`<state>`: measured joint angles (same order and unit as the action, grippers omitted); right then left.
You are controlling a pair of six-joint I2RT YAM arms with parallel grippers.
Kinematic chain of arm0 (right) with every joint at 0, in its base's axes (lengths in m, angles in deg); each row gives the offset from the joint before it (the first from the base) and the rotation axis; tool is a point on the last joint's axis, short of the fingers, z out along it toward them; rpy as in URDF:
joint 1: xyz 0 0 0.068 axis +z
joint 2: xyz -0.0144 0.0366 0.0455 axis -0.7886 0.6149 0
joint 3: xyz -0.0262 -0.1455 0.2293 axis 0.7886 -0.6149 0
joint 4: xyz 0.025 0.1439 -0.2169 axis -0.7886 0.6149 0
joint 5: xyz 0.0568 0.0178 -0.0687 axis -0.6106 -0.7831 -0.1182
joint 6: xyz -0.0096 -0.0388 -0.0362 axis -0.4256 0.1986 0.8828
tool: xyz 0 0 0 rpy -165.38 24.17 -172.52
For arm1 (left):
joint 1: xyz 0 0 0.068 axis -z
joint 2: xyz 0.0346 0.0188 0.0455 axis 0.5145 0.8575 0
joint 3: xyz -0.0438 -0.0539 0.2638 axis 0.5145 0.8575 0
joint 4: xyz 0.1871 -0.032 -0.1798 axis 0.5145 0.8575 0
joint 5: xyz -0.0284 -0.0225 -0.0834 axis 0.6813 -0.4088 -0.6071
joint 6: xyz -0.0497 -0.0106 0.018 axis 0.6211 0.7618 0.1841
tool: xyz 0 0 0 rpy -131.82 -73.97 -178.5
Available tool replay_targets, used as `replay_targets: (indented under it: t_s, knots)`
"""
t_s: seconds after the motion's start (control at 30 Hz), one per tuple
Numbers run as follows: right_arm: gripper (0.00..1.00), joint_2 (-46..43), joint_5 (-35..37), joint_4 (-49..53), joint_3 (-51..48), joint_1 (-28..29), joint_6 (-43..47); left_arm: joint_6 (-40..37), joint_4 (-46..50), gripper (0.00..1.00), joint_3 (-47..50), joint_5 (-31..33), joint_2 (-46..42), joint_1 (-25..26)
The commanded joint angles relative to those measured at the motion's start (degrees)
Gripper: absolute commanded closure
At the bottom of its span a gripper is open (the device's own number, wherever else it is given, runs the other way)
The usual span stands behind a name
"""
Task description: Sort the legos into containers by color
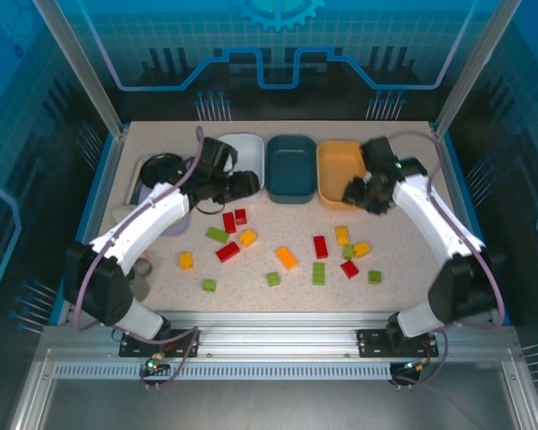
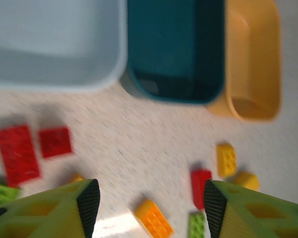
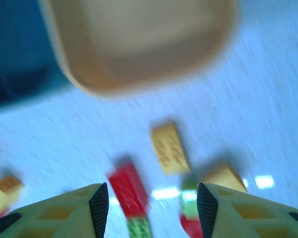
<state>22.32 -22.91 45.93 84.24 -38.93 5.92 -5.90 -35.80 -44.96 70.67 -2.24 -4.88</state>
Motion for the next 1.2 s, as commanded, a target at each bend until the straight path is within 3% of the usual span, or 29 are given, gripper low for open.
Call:
replay_targets:
  t_s: [0.0, 0.13, 0.33, 0.5, 0.77, 0.93, 1.17]
  knots:
    - [0.47, -6.57, 0.3, 7.37, -11.63, -2.36, -12.8, 0.98, -5.68, 0.35, 5.28, -2.96, -3.75, 5.57]
    - [0.4, -12.2, -1.84, 6.14, -20.73, -5.29, -17.97, 2.28, -8.25, 0.34, 10.65, -4.9, -5.34, 10.5]
    - [0.34, -12.65, -9.33, -1.17, -30.23, -12.91, -25.96, 2.62, -8.54, 0.34, 11.14, -5.34, -3.49, 16.21]
    - [0.31, -12.91, -12.53, -6.9, -33.91, -16.06, -33.83, 2.58, -8.88, 0.34, 9.56, -5.4, -1.83, 18.28]
    - [0.3, -12.34, -15.48, -11.85, -39.1, -20.23, -36.37, 1.57, -7.97, 0.34, 8.93, -5.49, -1.98, 19.08]
    - [0.38, -11.11, -16.53, -15.4, -41.09, -21.65, -36.31, 1.15, -8.48, 0.34, 8.94, -6.22, -2.15, 19.07]
    - [0.67, -9.22, -16.07, -17.62, -40.83, -21.66, -36.32, 3.26, -13.48, 0.34, 10.22, -10.13, -2.44, 18.92]
